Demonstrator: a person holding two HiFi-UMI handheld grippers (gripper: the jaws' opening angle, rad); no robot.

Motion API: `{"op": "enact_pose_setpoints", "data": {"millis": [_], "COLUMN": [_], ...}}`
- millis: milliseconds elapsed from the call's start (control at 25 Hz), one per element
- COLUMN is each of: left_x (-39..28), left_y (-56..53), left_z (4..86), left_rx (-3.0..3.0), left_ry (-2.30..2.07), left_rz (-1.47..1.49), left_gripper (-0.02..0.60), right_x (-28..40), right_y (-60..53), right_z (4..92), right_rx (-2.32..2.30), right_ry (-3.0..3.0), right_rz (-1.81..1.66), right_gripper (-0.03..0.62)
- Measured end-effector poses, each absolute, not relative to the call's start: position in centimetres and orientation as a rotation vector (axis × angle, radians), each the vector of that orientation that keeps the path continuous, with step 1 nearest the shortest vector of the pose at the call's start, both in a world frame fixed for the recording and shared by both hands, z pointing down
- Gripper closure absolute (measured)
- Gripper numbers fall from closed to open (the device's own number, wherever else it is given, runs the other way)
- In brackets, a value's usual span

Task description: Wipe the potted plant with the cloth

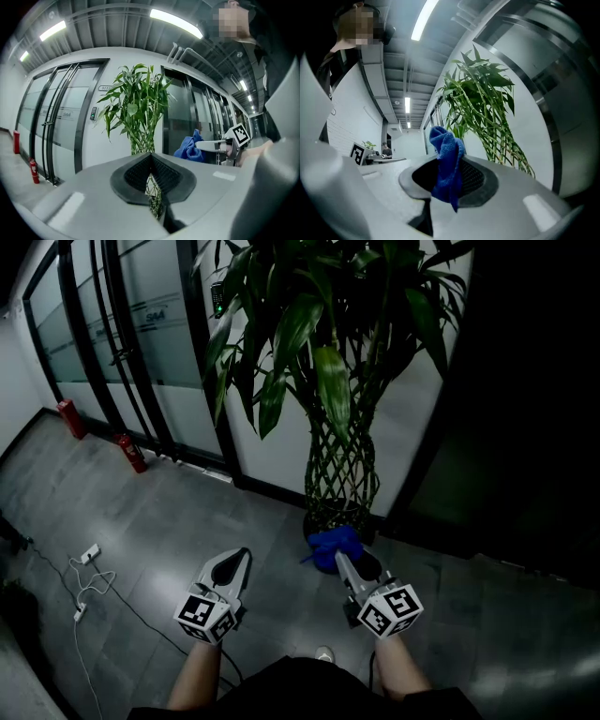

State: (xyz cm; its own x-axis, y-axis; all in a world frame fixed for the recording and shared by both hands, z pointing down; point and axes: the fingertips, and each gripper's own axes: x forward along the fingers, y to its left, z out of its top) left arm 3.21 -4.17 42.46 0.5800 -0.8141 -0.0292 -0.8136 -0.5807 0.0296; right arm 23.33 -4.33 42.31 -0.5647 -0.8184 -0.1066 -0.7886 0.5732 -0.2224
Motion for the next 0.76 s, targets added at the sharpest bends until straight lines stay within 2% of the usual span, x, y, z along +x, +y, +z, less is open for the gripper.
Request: {"op": "enact_pose_setpoints", "data": {"millis": [400,760], "left_x": [-0.4,-0.9], "left_y": [-4.7,-5.4], "left_z": [42.6,42.4], "left_rx": [2.720,2.728], "left_ry": [-1.547,-1.548], "left_rz": [-0.073,-0.088], "left_gripper": [0.574,0.575], "right_x": [20.5,19.9], "right_y": [-5.9,-6.4], "right_z": [42.2,41.7], "right_rx": [-1.281,-1.277], "right_ry": [2.655,2.665], "right_rz": [-0.195,-0.164], "right_gripper": [0.490,0.490]}}
